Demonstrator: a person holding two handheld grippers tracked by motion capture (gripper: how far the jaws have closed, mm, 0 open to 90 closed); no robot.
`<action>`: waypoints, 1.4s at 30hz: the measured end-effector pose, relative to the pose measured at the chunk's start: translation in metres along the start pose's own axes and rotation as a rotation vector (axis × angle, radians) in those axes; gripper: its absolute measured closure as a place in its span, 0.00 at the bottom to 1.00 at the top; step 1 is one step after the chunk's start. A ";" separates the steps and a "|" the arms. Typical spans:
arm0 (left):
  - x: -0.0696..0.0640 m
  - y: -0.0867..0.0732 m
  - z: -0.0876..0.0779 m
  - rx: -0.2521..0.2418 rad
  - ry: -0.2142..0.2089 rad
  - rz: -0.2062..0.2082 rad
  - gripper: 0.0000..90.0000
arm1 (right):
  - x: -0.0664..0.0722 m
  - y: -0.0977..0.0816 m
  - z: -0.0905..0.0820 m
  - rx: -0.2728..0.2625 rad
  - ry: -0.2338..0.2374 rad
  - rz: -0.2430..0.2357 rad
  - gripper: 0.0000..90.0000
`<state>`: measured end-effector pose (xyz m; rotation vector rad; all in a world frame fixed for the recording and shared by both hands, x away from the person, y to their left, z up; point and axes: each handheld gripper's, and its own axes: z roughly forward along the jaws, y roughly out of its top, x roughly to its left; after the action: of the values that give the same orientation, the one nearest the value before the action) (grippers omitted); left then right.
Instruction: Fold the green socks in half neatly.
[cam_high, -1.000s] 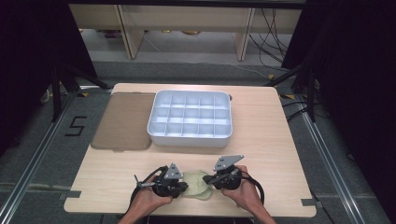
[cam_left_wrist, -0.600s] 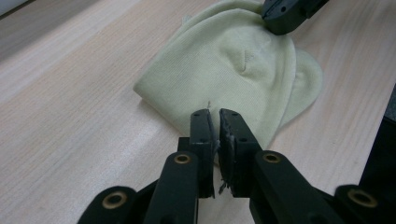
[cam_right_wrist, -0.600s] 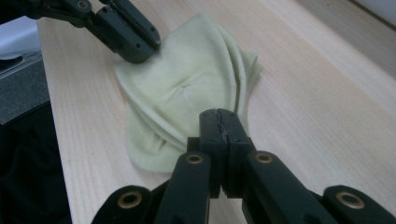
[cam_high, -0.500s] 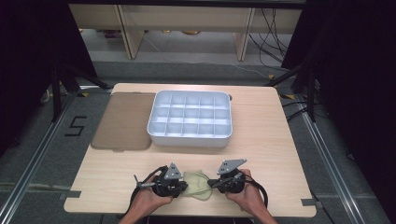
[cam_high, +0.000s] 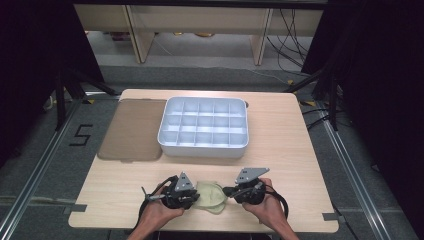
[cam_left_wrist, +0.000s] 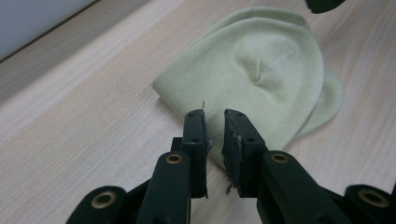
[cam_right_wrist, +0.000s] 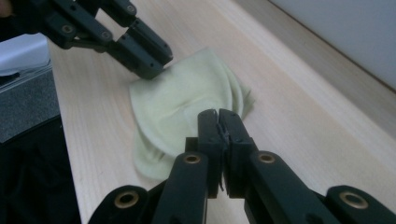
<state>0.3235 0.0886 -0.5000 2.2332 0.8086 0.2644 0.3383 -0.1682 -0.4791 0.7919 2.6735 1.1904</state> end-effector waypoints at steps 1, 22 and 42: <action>0.000 0.000 0.000 0.000 0.000 0.000 0.87 | -0.001 0.002 0.001 -0.005 0.002 -0.002 0.98; -0.005 -0.003 0.002 0.038 -0.043 -0.027 0.90 | 0.003 0.002 0.027 0.083 0.016 -0.007 0.98; 0.016 -0.002 -0.005 0.034 0.016 -0.101 0.77 | 0.019 0.000 0.035 0.090 0.051 -0.029 0.98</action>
<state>0.3330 0.1025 -0.4984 2.2169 0.9377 0.2221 0.3327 -0.1350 -0.5011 0.7414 2.7874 1.1055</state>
